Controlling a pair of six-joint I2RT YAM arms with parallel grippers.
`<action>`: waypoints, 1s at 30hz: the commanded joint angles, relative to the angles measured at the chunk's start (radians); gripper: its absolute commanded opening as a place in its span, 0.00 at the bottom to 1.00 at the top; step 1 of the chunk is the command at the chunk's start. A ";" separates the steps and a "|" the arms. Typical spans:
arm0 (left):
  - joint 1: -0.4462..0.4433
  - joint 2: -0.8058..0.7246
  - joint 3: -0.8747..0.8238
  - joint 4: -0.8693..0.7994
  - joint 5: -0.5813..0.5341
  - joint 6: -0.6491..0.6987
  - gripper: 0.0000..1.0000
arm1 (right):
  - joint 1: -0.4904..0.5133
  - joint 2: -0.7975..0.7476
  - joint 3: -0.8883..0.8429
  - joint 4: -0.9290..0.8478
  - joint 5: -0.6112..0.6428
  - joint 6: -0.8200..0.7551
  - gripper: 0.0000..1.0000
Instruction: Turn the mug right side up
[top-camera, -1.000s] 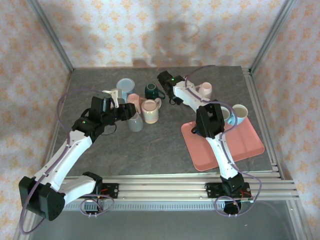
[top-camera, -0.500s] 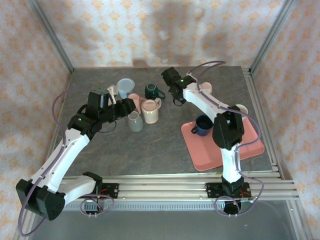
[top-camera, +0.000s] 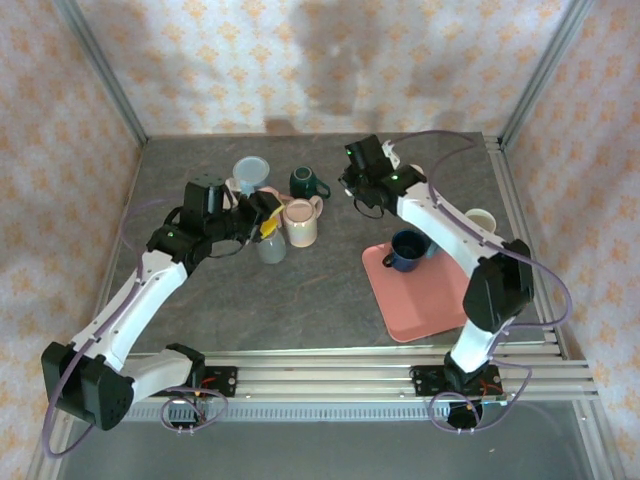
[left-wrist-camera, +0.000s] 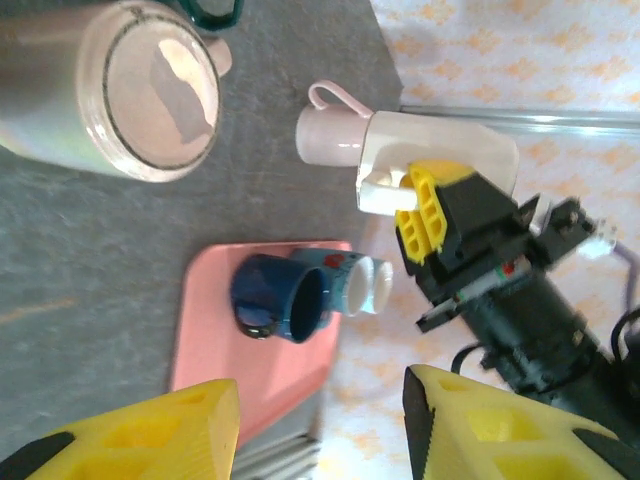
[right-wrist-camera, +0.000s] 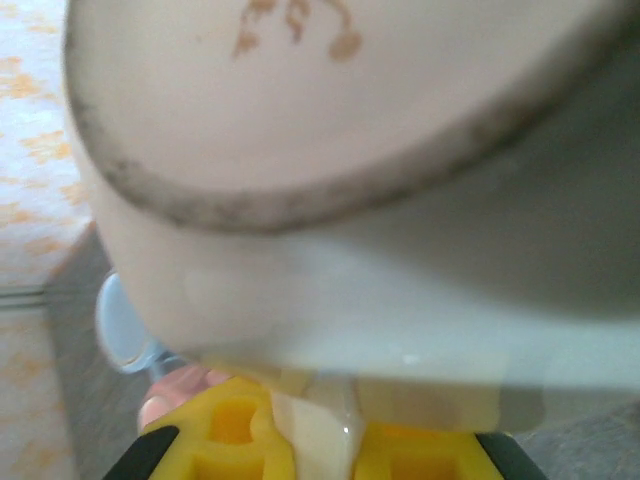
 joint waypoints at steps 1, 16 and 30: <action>-0.002 -0.010 -0.047 0.211 0.030 -0.274 0.48 | -0.001 -0.101 -0.033 0.204 -0.097 -0.043 0.00; -0.271 0.044 -0.150 0.654 -0.363 -0.785 0.52 | 0.075 -0.277 -0.126 0.424 -0.230 -0.105 0.00; -0.379 0.081 -0.162 0.795 -0.612 -0.916 0.47 | 0.129 -0.347 -0.209 0.513 -0.231 -0.076 0.00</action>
